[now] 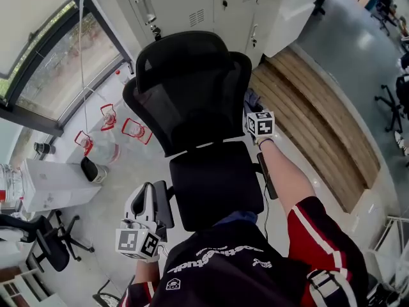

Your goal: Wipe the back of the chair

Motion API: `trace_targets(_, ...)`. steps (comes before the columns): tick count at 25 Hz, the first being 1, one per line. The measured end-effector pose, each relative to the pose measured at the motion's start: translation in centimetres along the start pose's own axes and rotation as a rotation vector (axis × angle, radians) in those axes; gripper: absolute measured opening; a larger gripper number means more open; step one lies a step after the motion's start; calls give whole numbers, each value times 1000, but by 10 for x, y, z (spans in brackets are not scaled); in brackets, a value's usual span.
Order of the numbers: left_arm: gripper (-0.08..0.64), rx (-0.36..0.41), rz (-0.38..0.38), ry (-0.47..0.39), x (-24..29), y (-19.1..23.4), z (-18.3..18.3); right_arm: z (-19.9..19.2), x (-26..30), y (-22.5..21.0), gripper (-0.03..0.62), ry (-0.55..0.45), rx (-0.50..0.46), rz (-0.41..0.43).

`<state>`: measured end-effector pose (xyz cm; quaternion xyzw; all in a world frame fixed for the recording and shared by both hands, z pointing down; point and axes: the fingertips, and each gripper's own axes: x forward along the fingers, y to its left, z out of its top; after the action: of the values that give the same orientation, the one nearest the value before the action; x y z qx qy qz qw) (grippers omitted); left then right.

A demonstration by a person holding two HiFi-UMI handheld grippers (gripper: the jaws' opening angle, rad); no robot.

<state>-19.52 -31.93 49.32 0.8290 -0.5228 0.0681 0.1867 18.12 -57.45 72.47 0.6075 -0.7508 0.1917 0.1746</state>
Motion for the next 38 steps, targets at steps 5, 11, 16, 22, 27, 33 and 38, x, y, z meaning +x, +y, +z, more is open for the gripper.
trace_targets(5,25,-2,14,12,5,10,-6,-1,25,-9,69,8,-4,-12)
trace_targets(11,25,-19,56,10,-2,27,-9,1,44,5,69,20,-23,-7)
trace_targets(16,25,-36,82,-1,-9,37,-8,3,52,34,69,19,-48,29)
trace_targets(22,25,-56,116,-16,-21,48,-8,6,65,84,69,21,-75,103)
trace_targets(27,25,-69,151,-28,-34,57,-9,9,73,135,69,17,-98,181)
trace_targets(33,25,-94,200,-40,-51,72,-12,10,86,197,69,18,-125,267)
trace_targets(38,25,-113,248,-50,-66,85,-16,10,95,259,69,16,-160,369)
